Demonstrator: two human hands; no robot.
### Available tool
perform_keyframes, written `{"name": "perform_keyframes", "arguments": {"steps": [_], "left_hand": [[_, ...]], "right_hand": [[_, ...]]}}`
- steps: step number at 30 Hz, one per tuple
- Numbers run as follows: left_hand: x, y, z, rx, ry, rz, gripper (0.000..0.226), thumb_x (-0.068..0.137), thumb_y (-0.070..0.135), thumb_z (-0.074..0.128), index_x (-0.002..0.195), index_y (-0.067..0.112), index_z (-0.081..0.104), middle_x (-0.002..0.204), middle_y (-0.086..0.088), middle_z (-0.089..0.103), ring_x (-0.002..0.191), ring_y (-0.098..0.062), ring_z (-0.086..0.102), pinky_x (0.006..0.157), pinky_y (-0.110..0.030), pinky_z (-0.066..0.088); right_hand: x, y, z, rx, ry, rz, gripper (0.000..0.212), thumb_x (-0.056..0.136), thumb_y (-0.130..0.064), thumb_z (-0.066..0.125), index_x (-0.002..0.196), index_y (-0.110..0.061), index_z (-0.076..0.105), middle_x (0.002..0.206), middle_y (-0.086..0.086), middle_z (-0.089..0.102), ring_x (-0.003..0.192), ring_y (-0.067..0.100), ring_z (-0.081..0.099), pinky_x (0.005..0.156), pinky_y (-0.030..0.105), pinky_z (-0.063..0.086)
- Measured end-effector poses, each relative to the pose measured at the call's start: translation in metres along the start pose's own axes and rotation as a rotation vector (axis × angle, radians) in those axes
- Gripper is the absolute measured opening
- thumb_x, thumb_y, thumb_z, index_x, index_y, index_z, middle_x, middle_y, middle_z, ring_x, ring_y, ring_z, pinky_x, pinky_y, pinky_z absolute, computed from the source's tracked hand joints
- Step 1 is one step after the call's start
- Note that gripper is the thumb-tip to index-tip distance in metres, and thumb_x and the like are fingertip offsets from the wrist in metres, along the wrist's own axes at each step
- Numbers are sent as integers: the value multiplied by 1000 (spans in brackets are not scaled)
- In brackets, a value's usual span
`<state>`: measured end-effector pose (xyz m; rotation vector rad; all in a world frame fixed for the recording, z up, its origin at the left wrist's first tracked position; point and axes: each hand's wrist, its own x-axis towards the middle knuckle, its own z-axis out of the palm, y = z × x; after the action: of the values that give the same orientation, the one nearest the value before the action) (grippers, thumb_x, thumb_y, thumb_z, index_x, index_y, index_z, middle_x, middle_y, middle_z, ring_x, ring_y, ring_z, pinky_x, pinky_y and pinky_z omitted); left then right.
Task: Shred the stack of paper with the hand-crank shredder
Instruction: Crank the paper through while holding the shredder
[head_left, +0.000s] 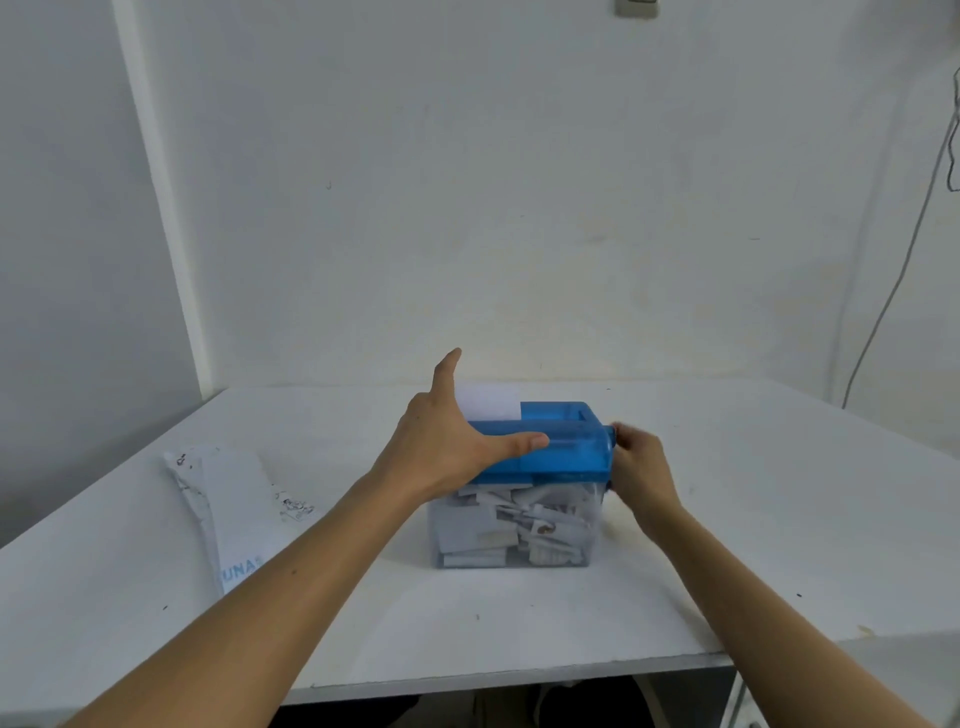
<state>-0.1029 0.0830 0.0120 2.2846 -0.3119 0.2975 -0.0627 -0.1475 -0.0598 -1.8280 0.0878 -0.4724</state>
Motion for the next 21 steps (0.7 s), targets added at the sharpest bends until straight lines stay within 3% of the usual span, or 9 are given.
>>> {"name": "perform_keyframes", "arguments": {"steps": [3,8,12,15,18,21], "left_hand": [[0,1,1,-3,8,-13,144,43,84,70,161,37,0,160,-3,37,143,-25,40,109,-37,42],[1,0,-1,-6,-10,-20,145,44,83,73,160,39,-2,160,-4,38,142,-25,41,104,-34,43],[1,0,-3,-14,-25,-9,143,44,84,73,160,39,3,160,-2,36,143,-24,40,107,-36,42],[1,0,-4,-17,-49,19,141,45,83,73,161,38,6,161,0,35,143,-23,39,107,-34,42],[1,1,-5,-8,-49,59,133,55,77,78,161,35,10,161,6,34,142,-19,39,97,-24,37],[0,0,-4,18,-44,69,135,53,79,75,162,33,10,163,6,31,144,-20,37,103,-28,39]], "right_hand": [[-26,8,-7,-151,-21,12,39,105,-24,50,82,4,64,59,7,62,45,11,50,44,24,45],[-69,-18,-35,-204,-101,-59,60,104,-44,43,68,0,61,51,5,58,41,13,49,43,25,43],[-77,-62,-74,15,-297,-175,57,94,-55,57,67,-6,68,54,6,45,48,18,43,48,25,40],[-60,-77,-78,130,-377,-227,43,91,-45,64,61,-15,70,54,-1,47,50,15,38,49,24,37],[-37,-81,-62,250,-273,-222,38,92,-41,55,67,-16,69,49,-3,40,48,16,35,50,26,37],[-15,-81,-44,257,-122,-177,43,93,-49,58,82,-8,68,56,-1,48,52,16,43,52,27,41]]}}
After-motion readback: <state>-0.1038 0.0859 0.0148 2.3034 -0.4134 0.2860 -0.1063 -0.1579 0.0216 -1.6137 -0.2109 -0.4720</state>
